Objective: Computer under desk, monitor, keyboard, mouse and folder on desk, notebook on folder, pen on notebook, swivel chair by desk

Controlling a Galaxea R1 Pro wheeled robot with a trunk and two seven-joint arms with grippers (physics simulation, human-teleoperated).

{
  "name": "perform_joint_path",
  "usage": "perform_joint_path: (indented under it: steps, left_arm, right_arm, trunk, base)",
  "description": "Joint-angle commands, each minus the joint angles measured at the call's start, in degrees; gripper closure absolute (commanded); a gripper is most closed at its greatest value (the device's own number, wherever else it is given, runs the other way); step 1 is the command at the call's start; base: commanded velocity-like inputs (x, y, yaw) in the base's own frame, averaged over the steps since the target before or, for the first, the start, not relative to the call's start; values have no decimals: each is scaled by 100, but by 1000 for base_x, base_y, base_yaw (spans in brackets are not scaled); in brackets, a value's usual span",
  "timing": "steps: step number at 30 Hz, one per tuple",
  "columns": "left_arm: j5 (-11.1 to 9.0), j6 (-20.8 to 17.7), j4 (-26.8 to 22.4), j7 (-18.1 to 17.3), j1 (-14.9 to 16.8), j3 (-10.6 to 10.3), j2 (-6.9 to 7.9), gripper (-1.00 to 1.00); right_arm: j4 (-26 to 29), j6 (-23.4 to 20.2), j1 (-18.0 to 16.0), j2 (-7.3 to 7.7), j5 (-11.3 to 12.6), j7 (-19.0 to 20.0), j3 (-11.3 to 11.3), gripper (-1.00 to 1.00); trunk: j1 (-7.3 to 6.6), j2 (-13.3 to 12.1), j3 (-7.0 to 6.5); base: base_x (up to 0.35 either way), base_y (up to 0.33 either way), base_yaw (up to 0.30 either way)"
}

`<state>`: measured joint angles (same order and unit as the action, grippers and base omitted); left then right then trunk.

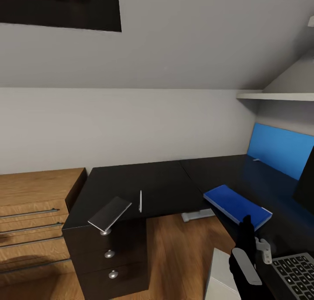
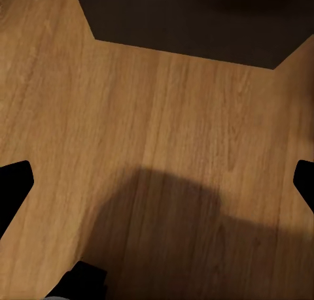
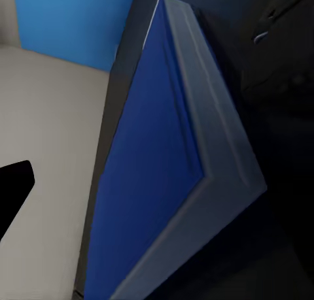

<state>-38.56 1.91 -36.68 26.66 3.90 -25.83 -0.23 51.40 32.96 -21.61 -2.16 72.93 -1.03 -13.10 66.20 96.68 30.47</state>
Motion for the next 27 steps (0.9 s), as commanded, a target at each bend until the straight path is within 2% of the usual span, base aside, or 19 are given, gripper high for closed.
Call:
perform_joint_path:
  steps: [1, 8, 14, 27]
  left_arm:
    - [-55, 20, -5, 41, 6, -36, 6, -100]
    - [-48, 20, -5, 38, 6, -36, 6, -100]
    - [-47, 20, -5, 41, 6, -36, 6, -100]
    - [-49, 20, -5, 38, 6, -31, 6, -100]
  right_arm:
    - [2, 9, -1, -4, 64, -29, -9, -100]
    - [2, 9, -1, -5, 62, -29, 7, -100]
    - [2, 9, -1, -6, 61, -29, 9, -100]
    - [2, 9, -1, -4, 55, -29, 10, -100]
  trunk:
    - [0, 3, 7]
    - [0, 3, 7]
    - [-132, -237, -101]
    - [-132, -237, -101]
  base:
    - [-4, 0, 0]
    - [-1, 0, 0]
    - [0, 0, 0]
    - [0, 0, 0]
